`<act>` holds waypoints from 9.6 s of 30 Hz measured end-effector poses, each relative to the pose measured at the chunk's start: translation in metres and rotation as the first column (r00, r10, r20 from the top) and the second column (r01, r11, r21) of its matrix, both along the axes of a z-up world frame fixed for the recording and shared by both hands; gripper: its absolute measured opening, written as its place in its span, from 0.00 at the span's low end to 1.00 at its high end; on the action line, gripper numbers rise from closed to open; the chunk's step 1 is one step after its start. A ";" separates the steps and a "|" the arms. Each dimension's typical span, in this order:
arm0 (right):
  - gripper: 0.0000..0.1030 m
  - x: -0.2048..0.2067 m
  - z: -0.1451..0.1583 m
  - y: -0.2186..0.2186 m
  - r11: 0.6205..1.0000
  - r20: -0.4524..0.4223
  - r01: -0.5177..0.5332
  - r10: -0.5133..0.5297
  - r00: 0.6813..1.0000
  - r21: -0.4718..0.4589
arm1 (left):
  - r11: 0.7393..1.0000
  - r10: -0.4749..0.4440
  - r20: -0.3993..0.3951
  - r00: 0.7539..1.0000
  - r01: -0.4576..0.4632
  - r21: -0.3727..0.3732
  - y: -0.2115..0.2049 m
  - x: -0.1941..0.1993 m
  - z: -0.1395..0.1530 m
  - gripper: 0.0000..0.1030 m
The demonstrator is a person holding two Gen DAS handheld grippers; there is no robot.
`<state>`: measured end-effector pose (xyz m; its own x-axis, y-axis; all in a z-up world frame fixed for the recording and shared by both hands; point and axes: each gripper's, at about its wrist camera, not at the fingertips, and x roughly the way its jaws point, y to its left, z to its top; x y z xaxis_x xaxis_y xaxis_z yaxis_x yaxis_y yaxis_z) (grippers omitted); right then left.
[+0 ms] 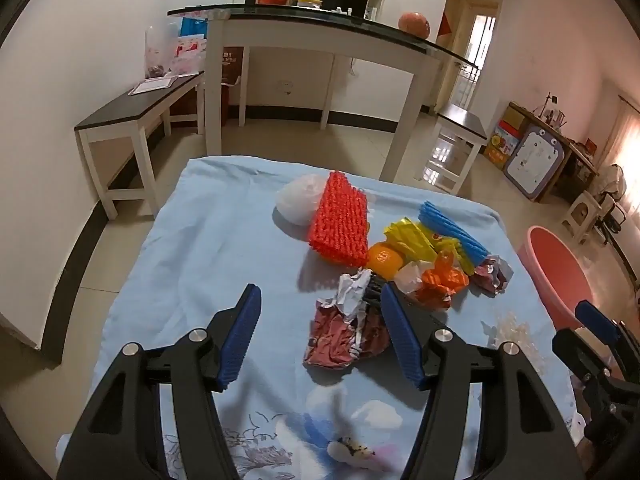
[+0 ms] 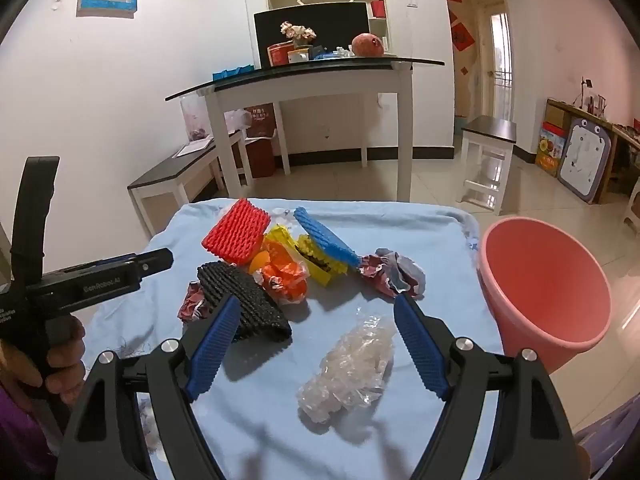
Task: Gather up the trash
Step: 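Reach the right gripper toward the blue foam net and the left toward the red net, then grasp the blue foam net with the right gripper while the left grasps the red net, then carry both nets over the pink bucket and open both grippers to drop them, then grasp the black mesh net with the right gripper while the left grasps red foil, then carry the black net and red foil to the bucket and release both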
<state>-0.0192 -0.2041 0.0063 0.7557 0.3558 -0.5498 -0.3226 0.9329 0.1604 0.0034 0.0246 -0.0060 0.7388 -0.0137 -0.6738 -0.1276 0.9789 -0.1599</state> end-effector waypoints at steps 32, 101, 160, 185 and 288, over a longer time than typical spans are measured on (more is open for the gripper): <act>0.69 0.043 -0.002 -0.029 0.997 -0.084 -0.015 0.021 0.996 0.076 | 0.999 -0.017 -0.044 0.999 0.018 0.033 -0.016 0.052 0.017 0.61; 0.06 0.094 0.011 -0.014 0.989 -0.121 -0.065 0.081 0.989 0.131 | 0.986 -0.107 0.074 0.992 0.115 -0.123 0.011 0.051 0.028 0.07; 0.37 0.092 -0.037 -0.212 0.896 -0.160 0.444 -0.434 0.887 0.030 | 0.860 -0.510 -0.100 0.854 0.502 -0.097 -0.293 0.134 -0.009 0.25; 0.54 0.053 -0.004 -0.194 0.902 -0.070 0.430 -0.426 0.902 0.044 | 0.854 -0.501 0.024 0.865 0.499 -0.147 -0.253 0.103 0.037 0.34; 0.09 -0.026 0.026 -0.029 0.985 -0.118 0.124 -0.109 0.987 0.122 | 0.843 -0.527 0.072 0.847 0.531 -0.089 -0.043 0.021 0.027 0.21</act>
<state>-0.0455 -0.2330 0.0325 0.7331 0.3419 -0.5879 -0.1865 0.9324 0.3097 0.0248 -0.0187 0.0209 0.6277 -0.4769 -0.6153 0.4142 0.8738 -0.2547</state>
